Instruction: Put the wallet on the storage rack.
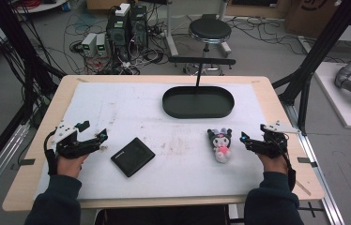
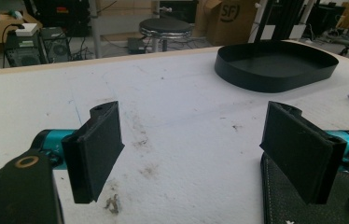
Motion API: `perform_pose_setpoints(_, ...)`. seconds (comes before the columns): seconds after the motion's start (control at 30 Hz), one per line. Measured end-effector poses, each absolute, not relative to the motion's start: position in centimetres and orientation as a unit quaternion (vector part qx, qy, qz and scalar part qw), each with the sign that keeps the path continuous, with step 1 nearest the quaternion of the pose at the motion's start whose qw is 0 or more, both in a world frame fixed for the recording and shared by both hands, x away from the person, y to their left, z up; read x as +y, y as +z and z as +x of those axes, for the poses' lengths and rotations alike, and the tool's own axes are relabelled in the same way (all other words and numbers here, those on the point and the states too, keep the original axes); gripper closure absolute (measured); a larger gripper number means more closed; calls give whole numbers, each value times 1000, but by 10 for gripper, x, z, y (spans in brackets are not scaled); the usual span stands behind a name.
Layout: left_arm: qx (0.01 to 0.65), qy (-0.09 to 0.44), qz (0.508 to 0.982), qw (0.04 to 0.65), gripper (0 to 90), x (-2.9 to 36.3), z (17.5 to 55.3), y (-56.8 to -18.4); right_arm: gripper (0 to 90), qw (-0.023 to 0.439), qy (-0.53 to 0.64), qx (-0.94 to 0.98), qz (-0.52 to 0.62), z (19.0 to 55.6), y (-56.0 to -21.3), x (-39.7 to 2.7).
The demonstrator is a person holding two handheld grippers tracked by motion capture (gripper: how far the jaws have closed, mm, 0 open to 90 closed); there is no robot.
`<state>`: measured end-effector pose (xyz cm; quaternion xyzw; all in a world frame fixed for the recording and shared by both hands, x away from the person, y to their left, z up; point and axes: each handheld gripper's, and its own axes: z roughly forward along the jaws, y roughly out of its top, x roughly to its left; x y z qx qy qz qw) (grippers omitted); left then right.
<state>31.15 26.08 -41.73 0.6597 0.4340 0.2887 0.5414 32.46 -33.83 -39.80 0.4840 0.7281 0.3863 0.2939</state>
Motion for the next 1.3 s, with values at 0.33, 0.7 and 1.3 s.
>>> perform_pose_setpoints(0.33,439,281,661,539,214,259,315,-419,177,290,387,729,484,324,-400,-339)
perform_pose_setpoints(0.7,436,268,665,544,278,258,313,-420,177,290,386,733,480,324,-400,-339)
perform_pose_setpoints(1.3,390,120,746,527,428,226,322,-435,177,297,377,740,471,314,-398,-335)
